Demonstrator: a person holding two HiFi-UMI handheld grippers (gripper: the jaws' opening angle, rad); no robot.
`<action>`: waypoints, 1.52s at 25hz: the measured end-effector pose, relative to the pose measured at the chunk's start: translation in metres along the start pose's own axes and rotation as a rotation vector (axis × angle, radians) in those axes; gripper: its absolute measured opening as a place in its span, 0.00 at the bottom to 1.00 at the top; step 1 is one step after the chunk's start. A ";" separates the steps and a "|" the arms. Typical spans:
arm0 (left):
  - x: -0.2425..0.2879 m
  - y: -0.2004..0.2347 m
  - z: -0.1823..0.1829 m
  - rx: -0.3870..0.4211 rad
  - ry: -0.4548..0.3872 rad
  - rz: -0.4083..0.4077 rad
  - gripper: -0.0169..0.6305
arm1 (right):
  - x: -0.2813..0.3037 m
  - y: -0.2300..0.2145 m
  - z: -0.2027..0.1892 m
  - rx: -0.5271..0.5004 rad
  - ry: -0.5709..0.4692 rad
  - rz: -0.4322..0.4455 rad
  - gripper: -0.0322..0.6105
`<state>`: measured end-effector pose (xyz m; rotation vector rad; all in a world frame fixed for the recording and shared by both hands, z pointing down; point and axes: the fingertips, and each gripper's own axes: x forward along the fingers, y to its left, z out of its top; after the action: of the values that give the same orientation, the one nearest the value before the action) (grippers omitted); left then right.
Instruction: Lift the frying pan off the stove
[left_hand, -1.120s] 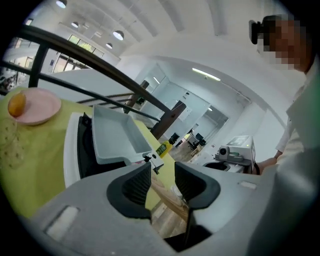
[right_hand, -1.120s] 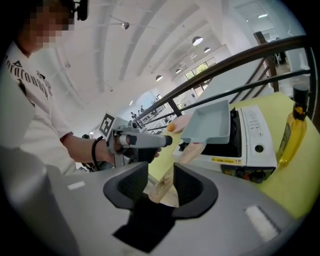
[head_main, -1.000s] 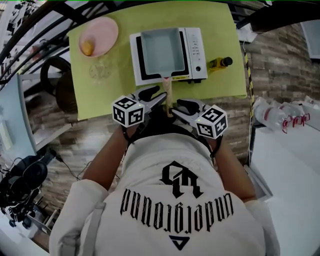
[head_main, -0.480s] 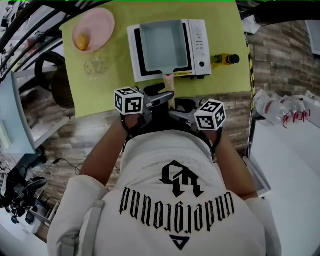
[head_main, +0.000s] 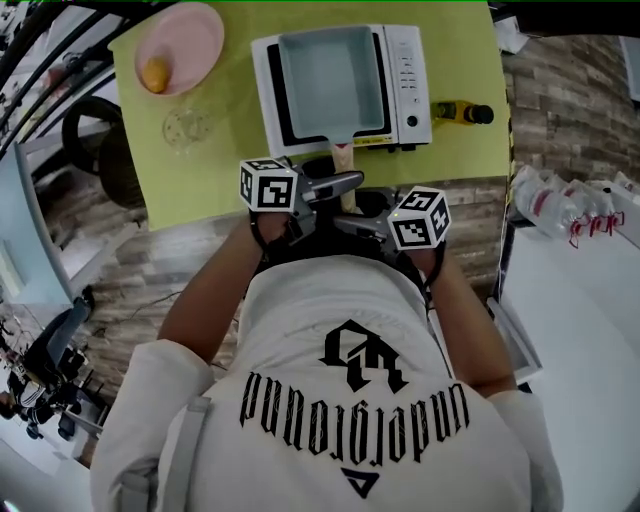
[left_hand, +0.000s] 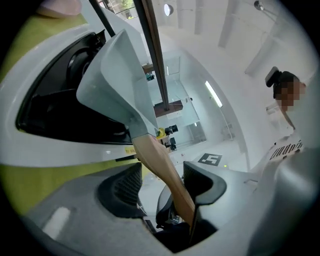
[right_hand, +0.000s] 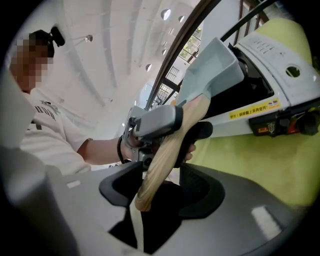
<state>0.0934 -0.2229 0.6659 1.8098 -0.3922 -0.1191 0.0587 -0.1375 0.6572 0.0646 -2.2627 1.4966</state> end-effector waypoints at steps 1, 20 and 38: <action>0.001 -0.002 0.000 -0.005 0.003 -0.019 0.41 | 0.002 0.002 0.000 0.008 0.001 0.020 0.39; 0.000 -0.021 -0.001 0.023 0.023 -0.086 0.32 | 0.004 0.019 0.003 -0.029 -0.033 0.110 0.32; -0.004 -0.098 -0.031 0.112 -0.040 -0.103 0.32 | -0.031 0.084 -0.027 -0.148 -0.066 0.148 0.32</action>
<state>0.1186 -0.1714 0.5802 1.9408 -0.3397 -0.2089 0.0731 -0.0839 0.5820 -0.1013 -2.4711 1.4127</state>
